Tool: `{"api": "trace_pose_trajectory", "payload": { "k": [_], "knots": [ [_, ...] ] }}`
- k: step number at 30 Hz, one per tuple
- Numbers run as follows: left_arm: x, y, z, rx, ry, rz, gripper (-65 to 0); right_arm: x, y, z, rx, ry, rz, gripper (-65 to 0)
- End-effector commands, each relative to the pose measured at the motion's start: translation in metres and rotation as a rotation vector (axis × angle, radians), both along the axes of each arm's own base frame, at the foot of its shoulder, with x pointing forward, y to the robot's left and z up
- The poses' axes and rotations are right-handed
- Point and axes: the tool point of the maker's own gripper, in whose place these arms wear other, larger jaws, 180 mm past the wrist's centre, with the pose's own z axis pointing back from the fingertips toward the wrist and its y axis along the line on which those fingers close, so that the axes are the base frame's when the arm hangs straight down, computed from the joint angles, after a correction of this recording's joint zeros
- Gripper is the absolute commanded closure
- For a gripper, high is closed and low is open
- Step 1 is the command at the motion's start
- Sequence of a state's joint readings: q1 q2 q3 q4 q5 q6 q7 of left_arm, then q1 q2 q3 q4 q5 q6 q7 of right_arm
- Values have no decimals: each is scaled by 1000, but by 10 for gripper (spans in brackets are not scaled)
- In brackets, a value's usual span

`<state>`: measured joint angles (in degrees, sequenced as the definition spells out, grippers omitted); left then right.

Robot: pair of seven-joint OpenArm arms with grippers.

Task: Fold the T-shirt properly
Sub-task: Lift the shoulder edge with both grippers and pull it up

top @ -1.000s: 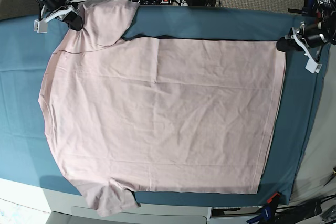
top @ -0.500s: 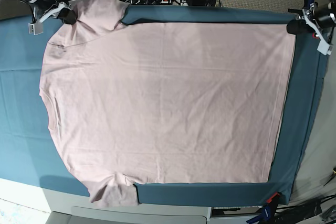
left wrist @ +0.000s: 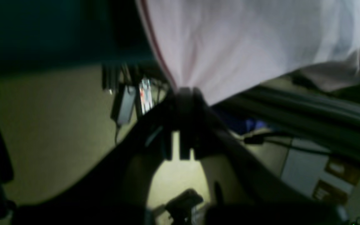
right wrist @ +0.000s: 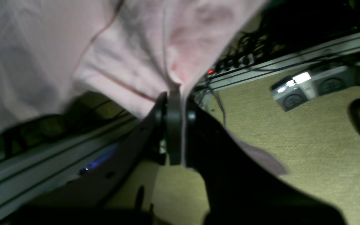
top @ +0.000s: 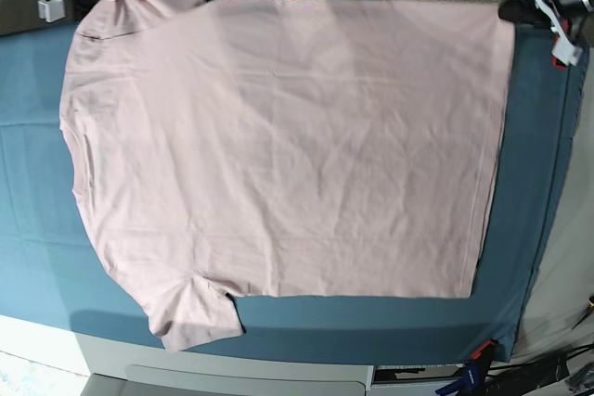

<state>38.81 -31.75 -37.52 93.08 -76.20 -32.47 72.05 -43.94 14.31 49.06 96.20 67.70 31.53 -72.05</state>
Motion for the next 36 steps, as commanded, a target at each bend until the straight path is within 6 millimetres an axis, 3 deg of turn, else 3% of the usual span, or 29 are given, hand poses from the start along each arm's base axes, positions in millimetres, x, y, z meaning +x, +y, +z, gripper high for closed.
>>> {"api": "trace_pose_trajectory", "payload": {
  "k": [1,5,17,23,36],
  "knots": [
    [4,2,10,-3,-29,-20,0,-1,-10,9,-26,-8,-2,0],
    [-8,-3,11,-7,-10,-42,0,-3,-18,18,-28,-27,-30,0],
    [-35,-33,18,-39,3,-90,0,-16,-13,18,-2,9,-5,0],
    [-43,-36,18,-46,21,-94,0,-22,-12,17,1,32,0,0],
    [-41,-40,23,-72,-3,-101,0,-22,-5,21,44,16,3,0]
  ]
}}
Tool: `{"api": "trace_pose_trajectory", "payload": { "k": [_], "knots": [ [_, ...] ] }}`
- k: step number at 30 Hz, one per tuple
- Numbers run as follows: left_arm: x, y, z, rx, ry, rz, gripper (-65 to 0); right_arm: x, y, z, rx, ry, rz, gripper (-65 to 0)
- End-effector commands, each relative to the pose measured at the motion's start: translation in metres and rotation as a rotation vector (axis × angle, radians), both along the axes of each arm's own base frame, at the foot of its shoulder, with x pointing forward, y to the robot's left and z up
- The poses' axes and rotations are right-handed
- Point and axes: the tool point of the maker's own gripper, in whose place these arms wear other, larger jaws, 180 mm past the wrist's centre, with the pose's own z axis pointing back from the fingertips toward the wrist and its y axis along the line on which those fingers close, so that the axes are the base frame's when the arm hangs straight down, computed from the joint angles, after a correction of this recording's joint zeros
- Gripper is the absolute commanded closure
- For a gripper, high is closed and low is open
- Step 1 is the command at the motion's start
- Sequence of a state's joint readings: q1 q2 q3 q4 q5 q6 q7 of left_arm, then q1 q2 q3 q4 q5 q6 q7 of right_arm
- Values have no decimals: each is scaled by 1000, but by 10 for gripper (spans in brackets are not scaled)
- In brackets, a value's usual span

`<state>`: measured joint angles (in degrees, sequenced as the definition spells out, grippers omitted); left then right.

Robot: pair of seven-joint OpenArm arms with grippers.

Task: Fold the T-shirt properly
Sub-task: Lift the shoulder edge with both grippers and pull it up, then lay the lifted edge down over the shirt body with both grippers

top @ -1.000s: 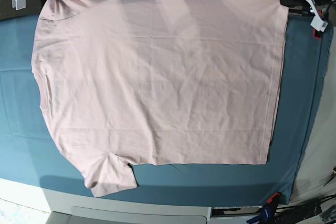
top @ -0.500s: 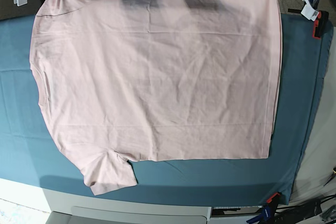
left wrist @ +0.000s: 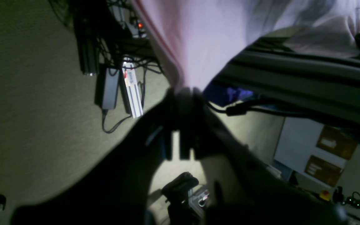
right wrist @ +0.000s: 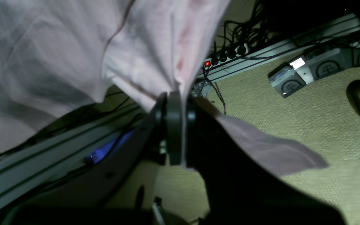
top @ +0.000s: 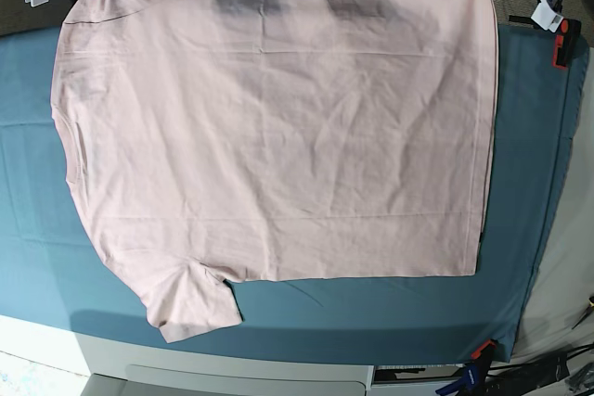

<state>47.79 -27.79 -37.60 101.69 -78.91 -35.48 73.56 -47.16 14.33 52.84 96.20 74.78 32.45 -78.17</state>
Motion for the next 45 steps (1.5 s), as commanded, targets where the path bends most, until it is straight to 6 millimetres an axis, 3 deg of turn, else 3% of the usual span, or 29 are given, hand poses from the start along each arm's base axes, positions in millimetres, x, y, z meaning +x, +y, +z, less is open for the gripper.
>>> {"api": "trace_pose_trajectory", "payload": {
  "k": [1,4,8,12,19,24,31,39,45],
  "knots": [
    [4,-2,10,-18,-35,-23,0,3,-1,11,7,-36,21,0],
    [10,-9,19,-28,-77,-51,0,16,11,24,68,-137,56,0],
    [21,-19,33,-21,-142,-96,0,24,12,26,60,-170,76,0],
    [42,-23,42,-15,-223,-112,0,49,12,31,57,-246,79,0],
    [89,-13,49,63,-361,-94,0,111,16,49,39,-443,119,0],
    [114,-6,55,113,-436,-77,0,150,10,45,-66,-483,125,0],
    [145,6,65,182,-520,-52,0,201,21,40,-172,-514,196,0],
    [171,10,80,212,-609,-34,0,244,17,44,-321,-538,209,0],
    [185,21,82,247,-632,16,0,264,-3,57,-412,-562,125,0]
  ]
}}
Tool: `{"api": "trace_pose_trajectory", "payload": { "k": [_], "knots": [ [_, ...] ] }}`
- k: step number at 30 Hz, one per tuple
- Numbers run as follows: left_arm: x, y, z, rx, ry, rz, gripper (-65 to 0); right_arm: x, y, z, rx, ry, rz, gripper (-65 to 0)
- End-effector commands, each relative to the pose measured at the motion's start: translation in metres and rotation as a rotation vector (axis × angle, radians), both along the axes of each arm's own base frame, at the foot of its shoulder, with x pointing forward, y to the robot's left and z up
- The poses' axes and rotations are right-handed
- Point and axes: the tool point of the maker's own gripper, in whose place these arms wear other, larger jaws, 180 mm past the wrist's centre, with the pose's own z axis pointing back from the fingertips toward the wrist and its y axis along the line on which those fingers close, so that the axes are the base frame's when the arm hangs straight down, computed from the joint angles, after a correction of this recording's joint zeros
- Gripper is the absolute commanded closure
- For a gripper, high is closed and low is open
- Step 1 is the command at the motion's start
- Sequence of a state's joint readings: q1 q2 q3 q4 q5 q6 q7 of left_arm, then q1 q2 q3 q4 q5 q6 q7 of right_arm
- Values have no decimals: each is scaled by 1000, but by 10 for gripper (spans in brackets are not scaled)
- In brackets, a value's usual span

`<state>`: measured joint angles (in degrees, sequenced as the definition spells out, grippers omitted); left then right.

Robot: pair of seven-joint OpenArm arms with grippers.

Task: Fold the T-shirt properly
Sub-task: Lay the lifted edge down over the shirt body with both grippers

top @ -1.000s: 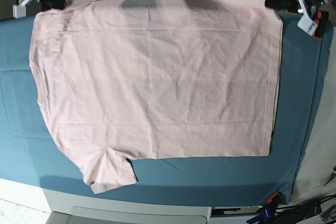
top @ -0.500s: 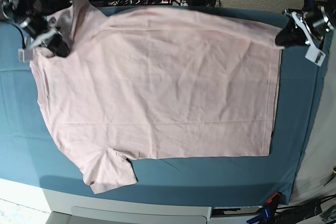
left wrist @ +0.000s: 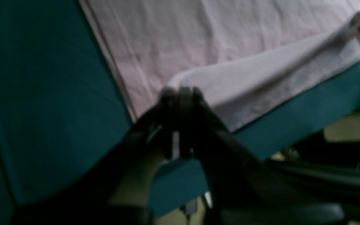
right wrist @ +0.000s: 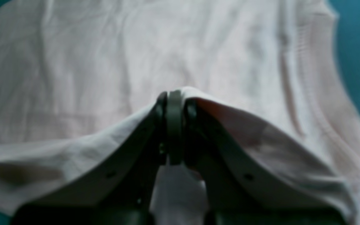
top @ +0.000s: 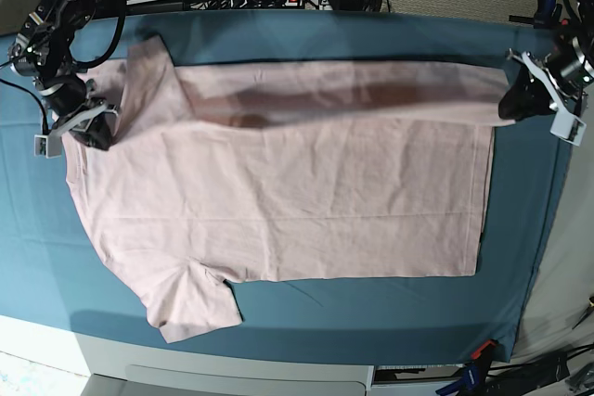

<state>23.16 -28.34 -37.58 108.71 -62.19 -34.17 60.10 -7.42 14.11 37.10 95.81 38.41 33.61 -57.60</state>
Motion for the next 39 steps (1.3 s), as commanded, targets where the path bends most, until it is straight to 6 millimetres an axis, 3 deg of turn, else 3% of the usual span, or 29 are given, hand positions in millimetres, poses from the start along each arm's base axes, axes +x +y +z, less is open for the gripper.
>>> {"api": "trace_pose_trajectory", "payload": {
  "k": [1,9,16,20,28,39],
  "knots": [
    [7,4,10,4,-38,0,0,9,-8,17,-25,-59,-18,0],
    [14,8,8,-16,-44,18,0,7,-21,12,-54,-34,-89,0],
    [28,-22,-13,45,-10,-51,0,2,-43,7,-92,1,-216,0],
    [40,-29,-15,87,-15,-68,0,-1,-52,6,-121,17,-256,0],
    [42,-17,-21,133,12,-18,0,-1,-52,6,-118,14,-254,0],
    [53,1,-13,191,-20,39,0,-1,-51,6,-118,16,-253,0]
  ]
}}
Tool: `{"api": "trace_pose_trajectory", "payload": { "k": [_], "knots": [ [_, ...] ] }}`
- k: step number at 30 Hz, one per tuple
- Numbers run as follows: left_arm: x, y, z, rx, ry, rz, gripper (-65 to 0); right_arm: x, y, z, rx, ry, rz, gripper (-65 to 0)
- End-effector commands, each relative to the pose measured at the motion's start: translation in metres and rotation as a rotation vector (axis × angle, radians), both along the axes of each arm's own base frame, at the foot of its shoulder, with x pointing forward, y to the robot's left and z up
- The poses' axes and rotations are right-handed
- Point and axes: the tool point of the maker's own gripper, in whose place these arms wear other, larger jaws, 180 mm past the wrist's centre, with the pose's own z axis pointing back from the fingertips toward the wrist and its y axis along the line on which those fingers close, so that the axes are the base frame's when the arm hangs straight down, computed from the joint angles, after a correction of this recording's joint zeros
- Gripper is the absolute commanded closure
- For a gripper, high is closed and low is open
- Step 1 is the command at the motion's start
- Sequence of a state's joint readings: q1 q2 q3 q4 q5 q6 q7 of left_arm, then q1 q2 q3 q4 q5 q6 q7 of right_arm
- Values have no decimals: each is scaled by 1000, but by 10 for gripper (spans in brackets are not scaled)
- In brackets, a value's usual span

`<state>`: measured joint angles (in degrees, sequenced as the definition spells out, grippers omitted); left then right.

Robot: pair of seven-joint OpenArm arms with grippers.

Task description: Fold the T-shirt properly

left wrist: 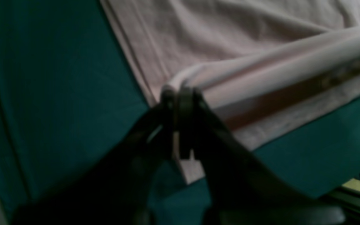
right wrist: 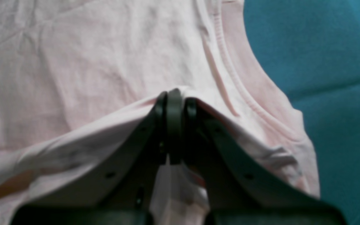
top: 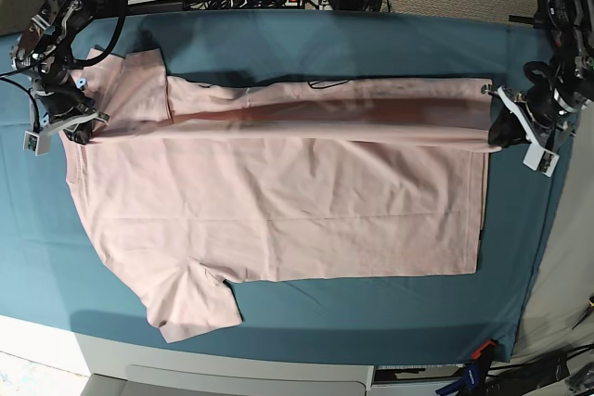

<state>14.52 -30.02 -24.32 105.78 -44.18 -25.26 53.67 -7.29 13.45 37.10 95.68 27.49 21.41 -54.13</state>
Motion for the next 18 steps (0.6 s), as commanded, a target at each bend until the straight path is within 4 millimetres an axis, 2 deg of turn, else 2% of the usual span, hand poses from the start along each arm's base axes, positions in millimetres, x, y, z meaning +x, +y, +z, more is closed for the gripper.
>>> {"api": "trace_pose_trajectory", "payload": {
  "k": [1,3,4,6,7,8,9,14,18],
  "knots": [
    [8,6,12,19,-43,4,0,8,-9,18,-40,-53,-2,0],
    [8,6,12,19,-43,4,0,9,-4,19,-50,-54,42,0],
    [8,6,13,19,-45,4,-41,10,-1,19,-56,-55,69,-94],
    [9,6,13,22,-50,5,-208,12,1,21,-66,-63,91,-300],
    [9,8,13,33,-54,7,-281,13,0,24,-71,-79,89,-338],
    [10,10,13,48,-61,11,-330,15,-2,27,-76,-92,86,-340],
    [10,13,13,65,-61,13,-348,16,-3,30,-84,-107,85,-340],
    [12,30,13,135,-51,51,-347,17,-16,41,-127,-105,89,-340],
    [13,52,21,213,-45,66,-347,1,-36,41,-127,-43,38,-339]
  ]
}}
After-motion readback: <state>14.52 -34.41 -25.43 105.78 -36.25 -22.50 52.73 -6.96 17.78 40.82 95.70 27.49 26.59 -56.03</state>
